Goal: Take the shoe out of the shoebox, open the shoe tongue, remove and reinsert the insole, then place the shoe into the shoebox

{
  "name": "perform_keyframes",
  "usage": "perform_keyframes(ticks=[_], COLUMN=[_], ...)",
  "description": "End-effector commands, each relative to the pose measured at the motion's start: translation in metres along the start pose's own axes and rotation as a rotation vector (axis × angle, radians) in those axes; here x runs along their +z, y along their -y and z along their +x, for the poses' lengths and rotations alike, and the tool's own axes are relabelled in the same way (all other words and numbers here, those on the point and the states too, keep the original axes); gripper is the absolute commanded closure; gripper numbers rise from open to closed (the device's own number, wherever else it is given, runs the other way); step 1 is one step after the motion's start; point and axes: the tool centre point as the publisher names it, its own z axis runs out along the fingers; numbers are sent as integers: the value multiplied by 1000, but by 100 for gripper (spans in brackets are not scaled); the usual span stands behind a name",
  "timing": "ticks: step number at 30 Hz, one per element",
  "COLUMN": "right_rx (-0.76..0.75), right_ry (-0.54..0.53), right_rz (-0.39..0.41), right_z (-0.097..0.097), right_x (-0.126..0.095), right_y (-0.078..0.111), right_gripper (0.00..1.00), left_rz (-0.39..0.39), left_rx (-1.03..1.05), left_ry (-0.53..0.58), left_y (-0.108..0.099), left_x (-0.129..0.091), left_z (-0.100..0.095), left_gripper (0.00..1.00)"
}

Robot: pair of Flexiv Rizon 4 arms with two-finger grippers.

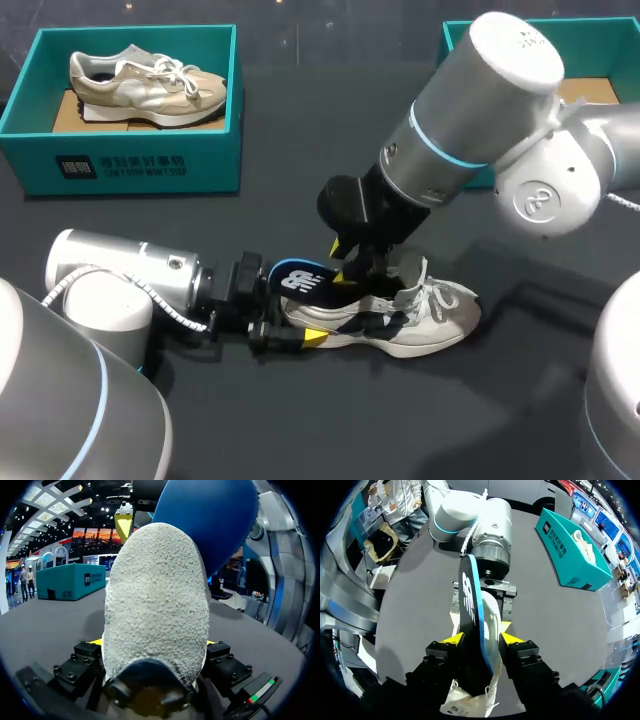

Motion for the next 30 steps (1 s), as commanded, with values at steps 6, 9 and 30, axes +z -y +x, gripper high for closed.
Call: perform_keyframes(ticks=[6, 9, 30], right_rx=[3, 13, 26], right_ry=[-132, -161, -337], right_rz=[-159, -203, -323], right_z=[3, 8, 0], right_x=[5, 7, 16], right_y=[9, 7, -4], right_gripper=[55, 53, 41], left_rz=[-1, -1, -1], left_rx=[0, 0, 0], left_ry=[0, 0, 0], left_y=[-2, -2, -2], left_x=[1, 1, 1], left_z=[-2, -2, -2], left_gripper=[100, 100, 100])
